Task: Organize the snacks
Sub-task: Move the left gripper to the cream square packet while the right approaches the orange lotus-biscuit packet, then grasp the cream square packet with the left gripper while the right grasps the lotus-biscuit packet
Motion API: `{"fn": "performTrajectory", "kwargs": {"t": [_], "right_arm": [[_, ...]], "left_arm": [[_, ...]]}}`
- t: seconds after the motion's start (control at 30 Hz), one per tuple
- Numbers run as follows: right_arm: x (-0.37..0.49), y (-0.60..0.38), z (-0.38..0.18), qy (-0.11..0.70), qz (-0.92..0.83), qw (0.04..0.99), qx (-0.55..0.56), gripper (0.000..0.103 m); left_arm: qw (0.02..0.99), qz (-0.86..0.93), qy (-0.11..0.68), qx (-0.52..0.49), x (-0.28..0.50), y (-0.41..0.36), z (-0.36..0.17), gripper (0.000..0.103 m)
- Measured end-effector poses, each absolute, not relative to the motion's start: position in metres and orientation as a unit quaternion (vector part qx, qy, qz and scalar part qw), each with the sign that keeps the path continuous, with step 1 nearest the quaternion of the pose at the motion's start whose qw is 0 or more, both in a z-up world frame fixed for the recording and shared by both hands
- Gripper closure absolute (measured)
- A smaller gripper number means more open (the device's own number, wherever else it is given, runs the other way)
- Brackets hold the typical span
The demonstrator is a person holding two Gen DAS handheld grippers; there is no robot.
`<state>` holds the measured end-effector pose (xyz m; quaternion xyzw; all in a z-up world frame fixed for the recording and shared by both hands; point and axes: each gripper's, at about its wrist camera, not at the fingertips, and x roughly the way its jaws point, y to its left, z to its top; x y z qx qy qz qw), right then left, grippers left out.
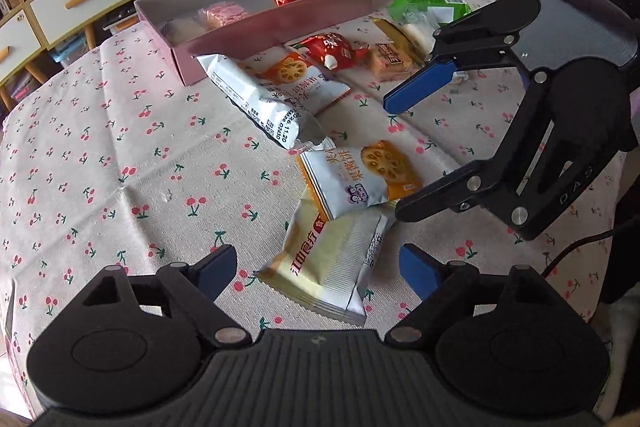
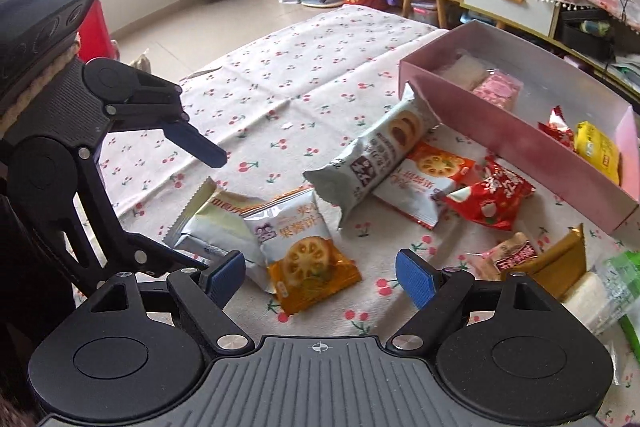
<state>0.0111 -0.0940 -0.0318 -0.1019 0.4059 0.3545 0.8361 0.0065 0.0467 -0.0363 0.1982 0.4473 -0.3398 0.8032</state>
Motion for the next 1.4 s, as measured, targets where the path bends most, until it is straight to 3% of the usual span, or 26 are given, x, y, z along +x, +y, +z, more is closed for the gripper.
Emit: {"fn": "performTrajectory", "kwargs": {"t": [0.07,0.23,0.3,0.4,0.83,0.93,1.0,1.07,1.23,1.4], "right_arm": [[0.01,-0.089,-0.035,0.404,0.354,0.837,-0.105,0.025],[0.013,-0.088,-0.036,0.413,0.366,0.83,-0.078,0.062],[0.012,-0.087,-0.034,0.41,0.364,0.832,-0.083,0.068],[0.011,-0.088,-0.033,0.408,0.357,0.835,-0.092,0.069],[0.013,-0.102,-0.034,0.418,0.317,0.845,-0.105,0.068],[0.013,-0.1,-0.035,0.417,0.321,0.843,-0.11,0.063],[0.014,-0.099,-0.035,0.416,0.322,0.843,-0.109,0.045],[0.013,-0.097,-0.036,0.411,0.327,0.844,-0.109,0.037],[0.011,-0.086,-0.043,0.402,0.342,0.837,-0.144,0.037],[0.013,-0.079,-0.048,0.389,0.345,0.841,-0.149,0.023]], "left_arm": [[0.8,-0.339,0.453,0.198,0.009,0.046,-0.039,0.025],[0.802,-0.329,0.461,0.191,0.013,0.049,-0.042,0.036],[0.805,-0.324,0.463,0.179,0.016,0.052,-0.04,0.041],[0.807,-0.315,0.471,0.168,0.02,0.056,-0.038,0.042],[0.826,-0.179,0.52,0.124,0.039,0.09,-0.033,0.041],[0.828,-0.186,0.513,0.128,0.039,0.093,-0.034,0.039],[0.829,-0.191,0.509,0.132,0.039,0.092,-0.036,0.035],[0.829,-0.196,0.506,0.136,0.039,0.09,-0.036,0.031],[0.83,-0.199,0.502,0.14,0.041,0.087,-0.037,0.028],[0.83,-0.19,0.506,0.138,0.044,0.085,-0.037,0.025]]}}
